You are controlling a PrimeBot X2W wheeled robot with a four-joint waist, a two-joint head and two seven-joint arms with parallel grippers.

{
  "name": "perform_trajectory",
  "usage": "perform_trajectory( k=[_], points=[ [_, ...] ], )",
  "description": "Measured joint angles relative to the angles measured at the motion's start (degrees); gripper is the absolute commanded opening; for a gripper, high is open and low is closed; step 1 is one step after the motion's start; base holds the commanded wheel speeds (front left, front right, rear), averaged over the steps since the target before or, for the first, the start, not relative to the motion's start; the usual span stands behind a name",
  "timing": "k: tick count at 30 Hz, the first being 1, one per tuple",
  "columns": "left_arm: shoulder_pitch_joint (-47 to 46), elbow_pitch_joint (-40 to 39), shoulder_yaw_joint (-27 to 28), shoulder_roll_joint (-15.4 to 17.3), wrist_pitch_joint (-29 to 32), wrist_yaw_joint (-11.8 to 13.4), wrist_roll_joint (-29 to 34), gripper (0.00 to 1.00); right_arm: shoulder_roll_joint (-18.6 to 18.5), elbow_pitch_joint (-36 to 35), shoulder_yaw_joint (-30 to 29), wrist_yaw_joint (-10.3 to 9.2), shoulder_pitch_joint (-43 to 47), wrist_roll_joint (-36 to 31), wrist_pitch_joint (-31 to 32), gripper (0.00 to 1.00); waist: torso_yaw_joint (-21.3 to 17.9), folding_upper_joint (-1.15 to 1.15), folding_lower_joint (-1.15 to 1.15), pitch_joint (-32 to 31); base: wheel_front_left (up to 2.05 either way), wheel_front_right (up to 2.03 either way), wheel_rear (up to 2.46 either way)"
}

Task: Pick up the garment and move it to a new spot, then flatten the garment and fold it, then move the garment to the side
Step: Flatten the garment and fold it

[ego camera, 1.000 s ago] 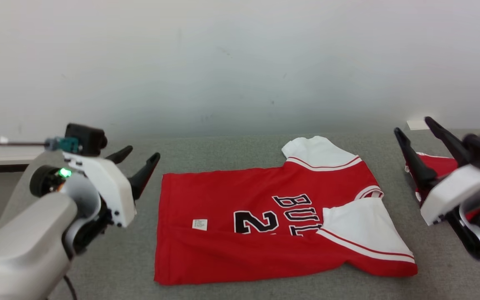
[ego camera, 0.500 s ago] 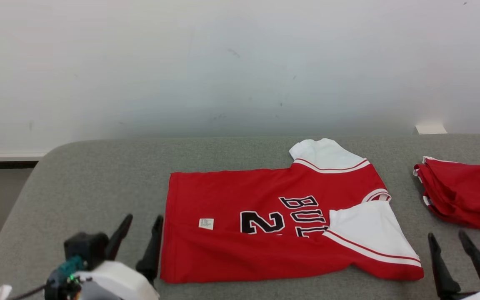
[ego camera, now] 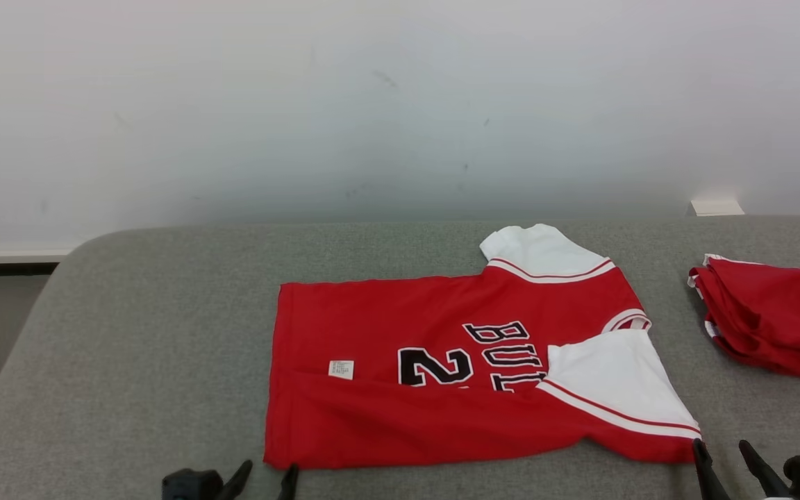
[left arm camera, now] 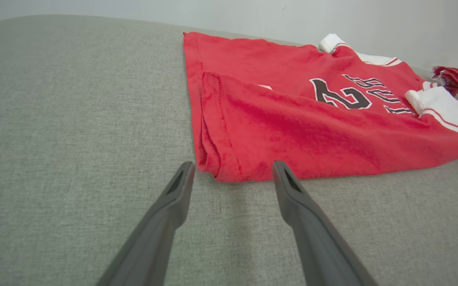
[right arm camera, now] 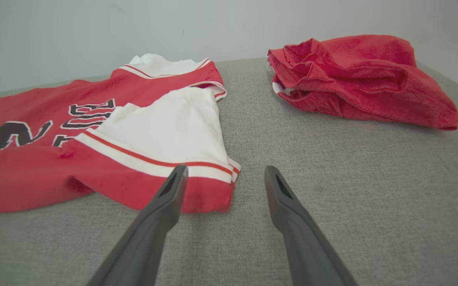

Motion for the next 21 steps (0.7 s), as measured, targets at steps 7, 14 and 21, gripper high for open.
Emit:
perform_trajectory(
  k=[7, 14, 21],
  points=[
    [-5.4, 10.7, -2.2, -3.5, 2.1, -3.5, 0.2, 1.0, 0.4, 9.0, 3.5, 0.0, -5.4, 2.5, 0.4, 1.0, 0.3, 0.0, 0.0, 0.6, 0.0, 0.0, 0.0],
    [-10.8, 19.5, -3.0, -6.0, 3.3, -6.5, 0.2, 1.0, 0.4, 16.4, 6.8, 0.0, -8.8, 4.7, 1.7, 1.0, 0.8, 0.0, 0.0, 1.0, 0.0, 0.0, 0.0],
    [-13.6, 26.4, -3.5, -8.0, 3.2, -9.2, 0.0, 0.27, 0.6, 19.2, 11.3, 0.01, -11.0, 8.0, 2.2, 0.0, 0.3, 0.0, 0.0, 0.7, 0.0, 0.0, 0.0]
  ],
)
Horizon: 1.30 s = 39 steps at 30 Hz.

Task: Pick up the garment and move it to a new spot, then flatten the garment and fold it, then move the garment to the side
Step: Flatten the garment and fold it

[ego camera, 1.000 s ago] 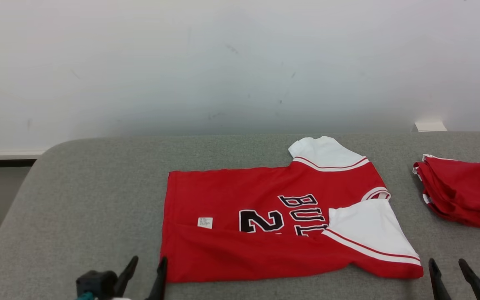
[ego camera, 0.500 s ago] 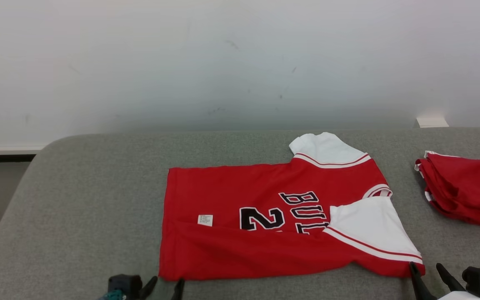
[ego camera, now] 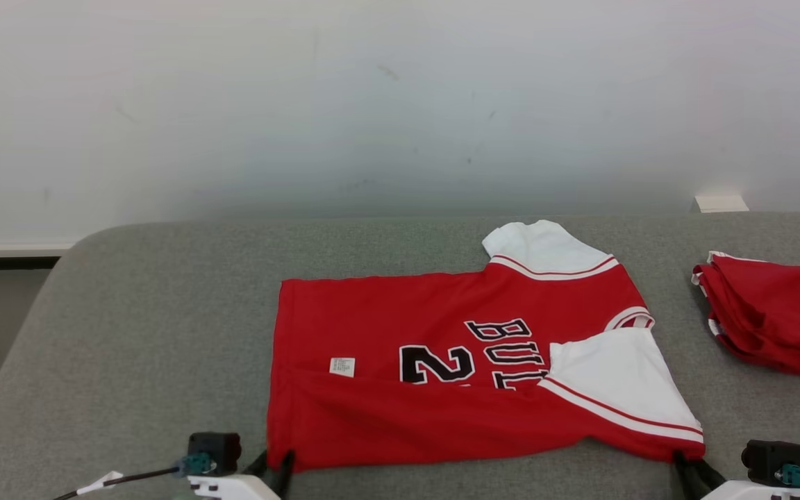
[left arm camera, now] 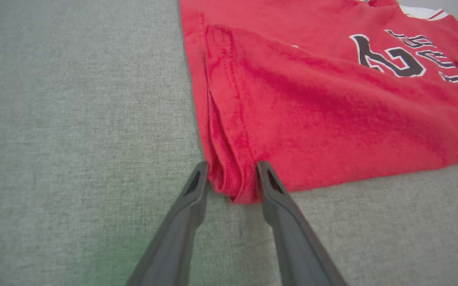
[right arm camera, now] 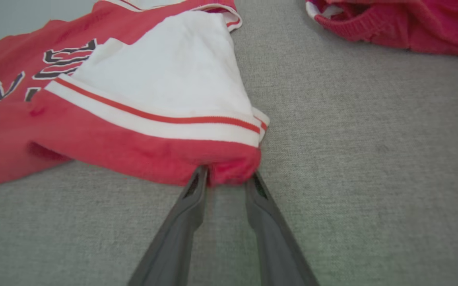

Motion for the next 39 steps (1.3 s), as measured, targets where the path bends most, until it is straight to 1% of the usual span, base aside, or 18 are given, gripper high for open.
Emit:
perform_trajectory(
  k=[1, 4, 7, 10, 15, 20, 24, 28, 30, 35, 38, 39],
  points=[
    [-0.2, 0.6, 0.0, -0.2, -0.2, -0.3, -0.1, 0.0, -0.1, 0.3, 0.5, -0.01, -0.2, 0.7, -0.1, 0.0, -0.1, 0.0, 0.0, -0.1, 0.0, 0.0, 0.0],
    [-0.6, 2.2, 0.0, -0.9, -0.8, -1.2, -0.1, 0.0, -0.4, 1.0, 1.6, -0.01, -0.7, 2.0, -1.4, 0.0, -0.1, 0.0, 0.0, -0.4, 0.0, 0.0, 0.0],
    [-1.1, 3.0, 0.0, -0.8, -1.1, -2.0, -0.1, 0.0, -1.4, 1.1, 2.1, 0.0, -1.5, 3.0, -3.0, 0.0, 0.0, 0.0, 0.0, -0.8, 0.0, 0.0, 0.0],
    [-1.2, 2.8, 0.0, -0.6, -1.6, -2.3, -0.1, 0.0, -2.4, 0.6, 2.9, 0.0, -1.5, 4.9, -3.4, 0.0, 0.1, 0.0, 0.0, -1.3, 0.0, 0.0, 0.0],
    [-0.7, 0.5, 0.1, 1.3, -2.0, -2.2, 0.1, 0.0, -5.3, -3.2, 5.3, 0.0, -0.5, 7.6, -1.9, 0.0, 0.3, 0.0, 0.0, -2.0, 0.0, 0.0, 0.0],
    [2.2, -4.4, -0.4, 3.2, -0.6, -0.7, 0.1, 0.0, -8.5, -9.1, 6.5, 0.0, 3.9, 10.5, 0.5, 0.0, 0.5, 0.0, 0.0, -2.9, 0.0, 0.0, 0.0],
    [5.8, -11.4, -0.8, 5.9, 2.8, 1.7, -0.1, 0.0, -11.7, -15.3, 6.3, 0.01, 8.6, 12.7, 3.9, 0.0, 0.7, 0.0, 0.0, -3.4, 0.0, 0.0, 0.0],
    [10.4, -20.0, -1.2, 9.7, 8.2, 5.4, -0.7, 0.0, -14.6, -21.5, 5.0, 0.02, 14.2, 13.4, 8.3, 0.0, 1.0, 0.0, 0.0, -3.7, 0.0, 0.0, 0.0],
    [12.9, -25.0, -1.5, 11.7, 11.0, 7.6, -1.0, 0.0, -15.5, -24.3, 4.1, 0.02, 17.1, 13.5, 11.1, 0.0, 0.9, 0.0, 0.0, -3.9, 0.0, 0.0, 0.0],
    [20.7, -38.2, -1.0, 16.3, 15.5, 14.2, -2.9, 0.0, -16.4, -31.4, -1.2, 0.02, 24.0, 12.0, 16.7, 0.0, 0.5, 0.0, 0.0, -4.1, 0.0, 0.0, 0.0],
    [24.2, -44.5, -0.7, 18.5, 17.2, 17.6, -3.5, 0.0, -15.3, -35.0, -5.2, 0.02, 27.6, 10.5, 19.5, 0.0, 0.4, 0.0, 0.0, -3.9, 0.0, 0.0, 0.0],
    [24.9, -46.0, -0.7, 19.0, 17.5, 18.3, -3.7, 0.0, -14.6, -36.1, -6.3, 0.02, 28.5, 9.8, 20.4, 0.06, 0.4, 0.0, -0.01, -3.8, 0.0, 0.0, 0.0]
  ],
)
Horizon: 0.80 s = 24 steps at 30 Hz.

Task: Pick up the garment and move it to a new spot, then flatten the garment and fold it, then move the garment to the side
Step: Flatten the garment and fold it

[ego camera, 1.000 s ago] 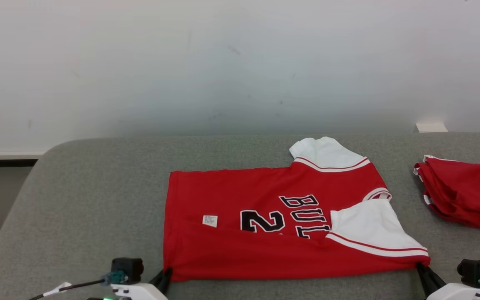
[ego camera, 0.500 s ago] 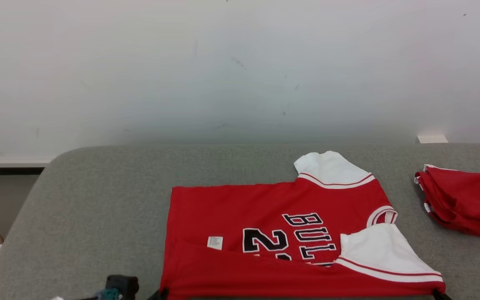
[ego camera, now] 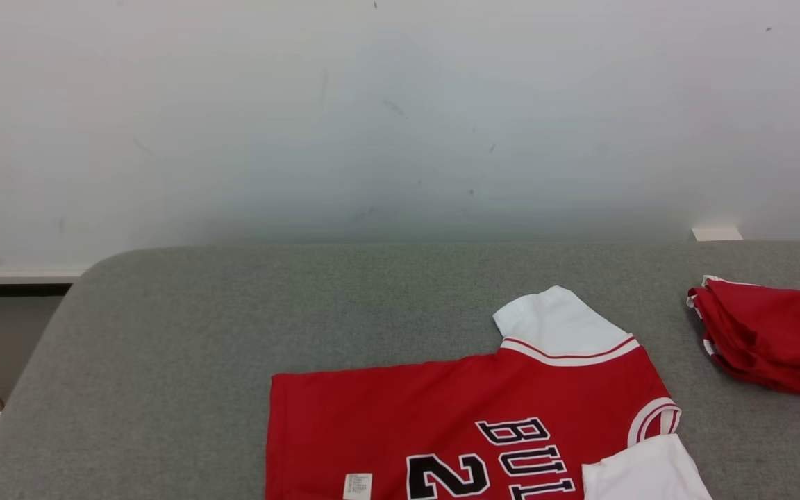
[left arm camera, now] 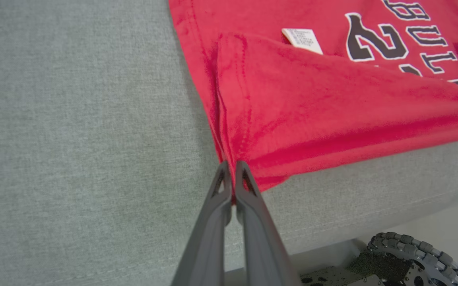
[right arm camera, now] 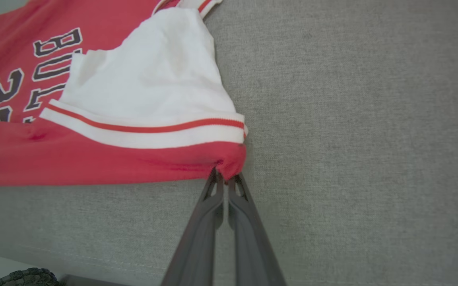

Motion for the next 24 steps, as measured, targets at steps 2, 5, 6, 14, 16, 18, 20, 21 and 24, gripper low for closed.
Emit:
perform_trajectory(
  k=[2, 5, 6, 14, 16, 18, 20, 21, 24],
  points=[
    [0.6, -1.4, 0.0, 0.6, 0.8, 0.6, 0.0, 0.7, 1.6, -1.4, -1.9, 0.0, 1.1, -1.6, 1.7, 1.0, 0.0, 0.0, 0.0, 0.1, 0.0, 0.0, 0.0],
    [0.7, -1.8, -0.4, 0.7, 2.1, 0.8, -0.5, 1.0, 3.7, -2.8, -4.4, -0.01, 1.9, -4.5, 4.4, 1.0, 0.0, 0.0, 0.0, 0.2, 0.0, 0.0, 0.0],
    [0.7, -1.9, -0.3, 0.9, 2.1, 0.8, -0.4, 1.0, 4.4, -3.6, -5.1, -0.02, 2.2, -5.3, 5.1, 1.0, 0.0, 0.0, 0.0, 0.2, 0.0, 0.0, 0.0],
    [-4.4, -3.1, 2.4, 3.3, 0.7, 1.9, 1.8, 1.0, 6.7, -12.2, -9.1, -0.02, -1.4, -11.2, 5.1, 1.0, -0.2, 0.0, 0.0, 0.9, 0.0, 0.0, 0.0],
    [-6.5, -3.2, 3.0, 3.4, 0.6, 2.0, 2.9, 1.0, 7.2, -13.5, -9.3, -0.02, -5.5, -12.7, 3.3, 1.0, -0.3, 0.0, 0.0, 1.6, 0.0, 0.0, 0.0],
    [-8.4, -3.0, 3.4, 3.2, 0.4, 1.9, 3.1, 1.0, 8.1, -13.6, -8.7, -0.02, -9.6, -14.1, 1.1, 1.0, -0.4, 0.0, 0.0, 2.6, 0.0, 0.0, 0.0],
    [-10.8, -1.9, 3.4, 2.6, 0.6, 0.9, 3.5, 1.0, 8.5, -11.7, -7.4, -0.02, -14.3, -15.0, -0.3, 1.0, -0.4, 0.0, 0.01, 3.8, 0.0, 0.0, 0.0],
    [-12.2, -1.2, 3.2, 2.1, 0.8, 0.4, 3.7, 1.0, 8.7, -10.3, -6.7, -0.02, -16.7, -15.0, -1.0, 1.0, -0.4, 0.0, 0.01, 4.5, 0.0, 0.0, 0.0],
    [-17.3, 0.9, 3.2, 0.9, 0.9, -1.0, 4.8, 1.0, 8.8, -6.5, -4.9, -0.02, -24.3, -15.3, -2.4, 1.0, 0.1, 0.0, 0.01, 7.2, 0.0, 0.0, 0.0]
  ],
)
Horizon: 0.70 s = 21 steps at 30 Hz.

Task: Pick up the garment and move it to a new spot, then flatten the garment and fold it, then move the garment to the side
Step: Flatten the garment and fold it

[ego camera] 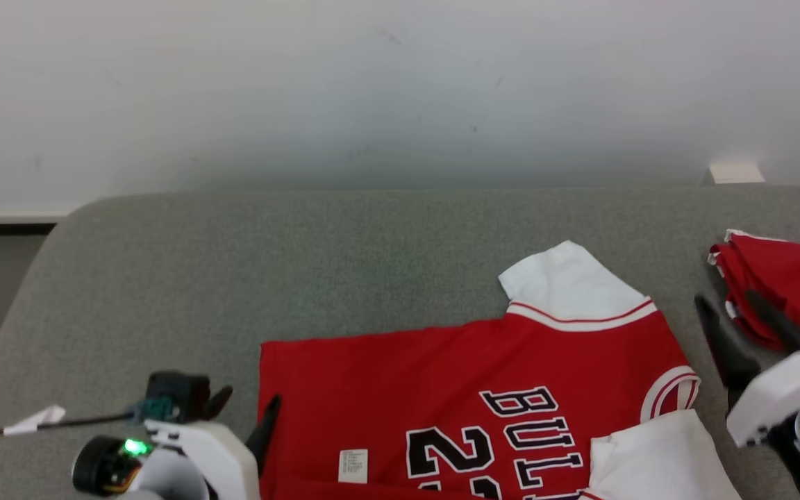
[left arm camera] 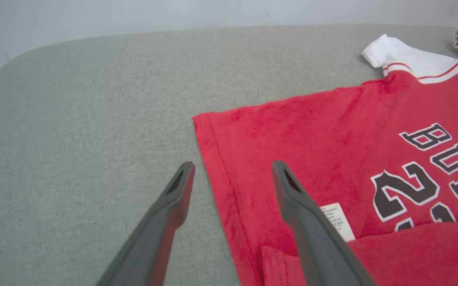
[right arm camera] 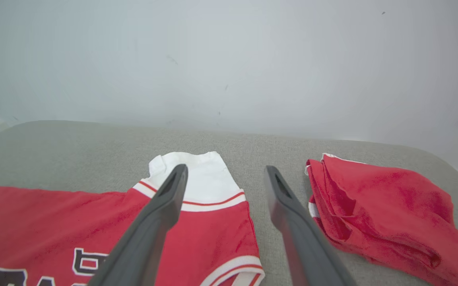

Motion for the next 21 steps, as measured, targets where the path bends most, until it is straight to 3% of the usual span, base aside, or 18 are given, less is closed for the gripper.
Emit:
perform_trajectory(
  k=[11, 21],
  points=[
    [-15.4, 8.0, -1.9, -6.1, 0.1, -5.3, 3.5, 1.0, -1.4, 21.3, 9.9, -0.01, -28.2, 2.3, 0.4, 1.0, 3.5, 0.0, 0.01, 11.8, 0.0, 0.0, 0.0],
    [-20.3, 11.6, -2.6, -8.9, -0.2, -7.3, 3.7, 1.0, -1.4, 38.6, 19.5, -0.01, -42.0, 6.8, -0.4, 1.0, 7.2, 0.0, 0.01, 18.0, 0.0, 0.0, 0.0]
  ],
)
